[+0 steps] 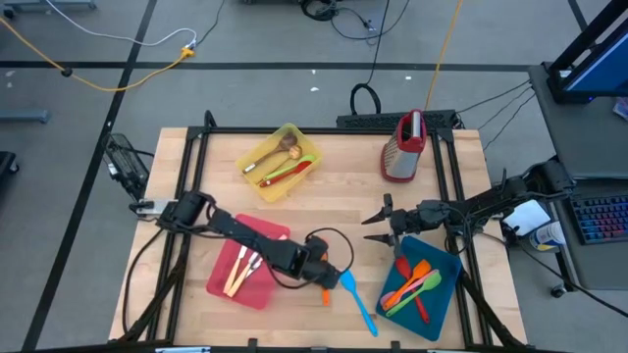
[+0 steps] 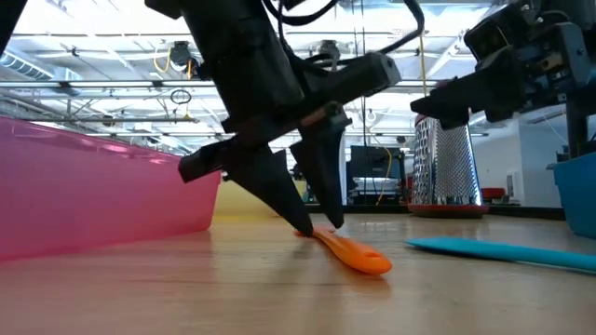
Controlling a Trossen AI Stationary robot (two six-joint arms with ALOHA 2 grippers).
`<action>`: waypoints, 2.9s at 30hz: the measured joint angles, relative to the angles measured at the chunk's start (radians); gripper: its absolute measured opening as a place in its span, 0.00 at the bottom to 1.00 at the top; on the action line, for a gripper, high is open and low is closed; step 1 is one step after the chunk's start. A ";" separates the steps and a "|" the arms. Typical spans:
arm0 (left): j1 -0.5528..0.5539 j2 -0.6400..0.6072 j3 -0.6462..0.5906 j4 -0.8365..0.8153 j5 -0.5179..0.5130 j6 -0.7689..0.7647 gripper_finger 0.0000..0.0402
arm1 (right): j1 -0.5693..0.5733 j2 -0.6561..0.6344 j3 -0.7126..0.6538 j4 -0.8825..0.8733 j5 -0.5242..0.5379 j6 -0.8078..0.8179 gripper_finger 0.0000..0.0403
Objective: Pick & Place Kitchen Items
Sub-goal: Put the orange baking spatula into the blue bin
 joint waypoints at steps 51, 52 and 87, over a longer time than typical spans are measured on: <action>0.148 0.074 -0.004 0.132 -0.186 0.625 0.39 | 0.002 0.000 0.000 -0.021 -0.051 -0.030 0.46; 0.131 0.074 -0.004 0.124 -0.206 0.595 0.38 | 0.002 0.000 0.000 -0.020 -0.051 -0.030 0.46; -0.004 0.119 -0.004 0.149 -0.415 0.209 0.00 | 0.002 0.001 0.000 -0.011 -0.049 -0.009 0.46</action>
